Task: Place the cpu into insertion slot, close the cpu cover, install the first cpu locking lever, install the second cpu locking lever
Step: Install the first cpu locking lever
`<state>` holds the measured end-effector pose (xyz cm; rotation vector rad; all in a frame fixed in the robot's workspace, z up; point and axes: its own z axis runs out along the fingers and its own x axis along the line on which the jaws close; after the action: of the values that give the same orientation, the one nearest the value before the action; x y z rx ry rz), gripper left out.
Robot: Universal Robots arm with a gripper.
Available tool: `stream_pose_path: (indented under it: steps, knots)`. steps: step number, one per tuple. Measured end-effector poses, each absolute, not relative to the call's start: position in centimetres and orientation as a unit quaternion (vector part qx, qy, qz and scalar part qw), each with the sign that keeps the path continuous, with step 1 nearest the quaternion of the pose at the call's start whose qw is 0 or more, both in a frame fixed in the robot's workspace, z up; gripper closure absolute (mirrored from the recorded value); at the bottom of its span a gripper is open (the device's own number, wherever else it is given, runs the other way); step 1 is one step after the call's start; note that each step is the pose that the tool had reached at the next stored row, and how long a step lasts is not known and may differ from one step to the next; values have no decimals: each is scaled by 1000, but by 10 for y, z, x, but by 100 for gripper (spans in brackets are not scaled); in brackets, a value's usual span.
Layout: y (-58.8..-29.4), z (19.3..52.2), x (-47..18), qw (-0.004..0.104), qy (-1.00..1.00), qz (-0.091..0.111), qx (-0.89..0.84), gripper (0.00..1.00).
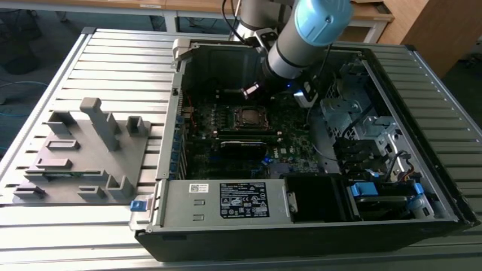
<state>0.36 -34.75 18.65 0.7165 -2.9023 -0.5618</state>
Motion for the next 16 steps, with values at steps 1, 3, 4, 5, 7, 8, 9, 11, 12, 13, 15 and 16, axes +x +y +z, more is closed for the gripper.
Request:
stream_pose_path:
  steps: [1, 3, 4, 5, 7, 8, 9, 11, 12, 13, 15, 16]
  knots:
    - [-348, 187, 4, 50, -953, -184, 235, 90]
    - [-350, 187, 4, 50, -953, -185, 235, 90]
    - [-350, 187, 4, 49, -952, -187, 235, 90]
    - [-351, 187, 4, 49, -952, -190, 236, 90]
    - [-352, 187, 4, 47, -950, -197, 236, 90]
    - [-352, 187, 4, 46, -950, -200, 236, 90]
    - [-353, 187, 4, 45, -949, -203, 236, 90]
    - [-354, 187, 4, 44, -948, -207, 237, 90]
    - [-354, 186, 4, 44, -948, -207, 237, 90]
    - [-354, 187, 4, 44, -948, -208, 237, 90]
    - [-354, 187, 4, 44, -948, -208, 237, 90]
    - [-354, 187, 4, 44, -948, -208, 237, 90]
